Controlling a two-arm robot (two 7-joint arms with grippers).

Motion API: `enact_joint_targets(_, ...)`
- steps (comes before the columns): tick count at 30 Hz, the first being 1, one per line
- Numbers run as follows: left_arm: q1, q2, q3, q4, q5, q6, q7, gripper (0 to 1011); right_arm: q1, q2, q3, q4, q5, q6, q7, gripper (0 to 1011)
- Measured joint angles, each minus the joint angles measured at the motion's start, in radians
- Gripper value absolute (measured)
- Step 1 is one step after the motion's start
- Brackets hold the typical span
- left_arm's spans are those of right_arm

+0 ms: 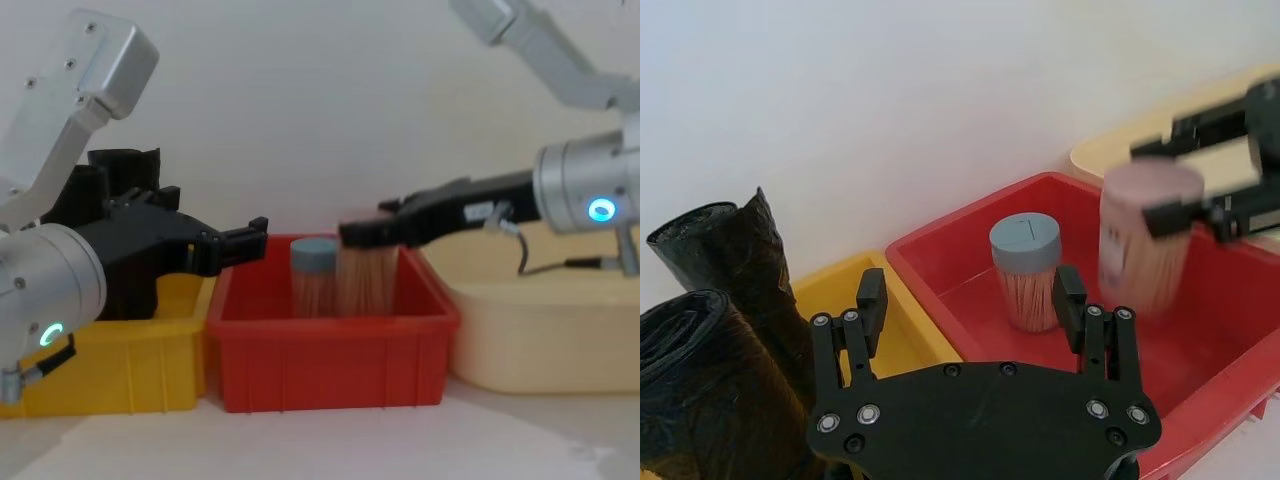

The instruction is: Pick up the garbage bag with the one hand and transfer it to the other hand.

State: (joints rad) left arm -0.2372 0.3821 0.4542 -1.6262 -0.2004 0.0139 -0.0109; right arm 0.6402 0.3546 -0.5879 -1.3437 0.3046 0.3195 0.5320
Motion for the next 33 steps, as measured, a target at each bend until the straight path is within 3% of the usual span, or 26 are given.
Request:
enact_joint_targets(18, 0.000, 0.000, 0.000, 0.000, 0.000, 0.000, 0.000, 1000, 0.002, 0.060, 0.152, -0.100, 0.028, -0.009, -0.096, 665)
enact_joint_targets(27, 0.000, 0.000, 0.000, 0.000, 0.000, 0.000, 0.000, 1000, -0.006, 0.097, 0.171, -0.112, 0.038, 0.043, -0.093, 666)
enact_joint_targets(33, 0.000, 0.000, 0.000, 0.000, 0.000, 0.000, 0.000, 1000, -0.006, 0.121, 0.148, -0.102, 0.039, 0.087, -0.060, 666)
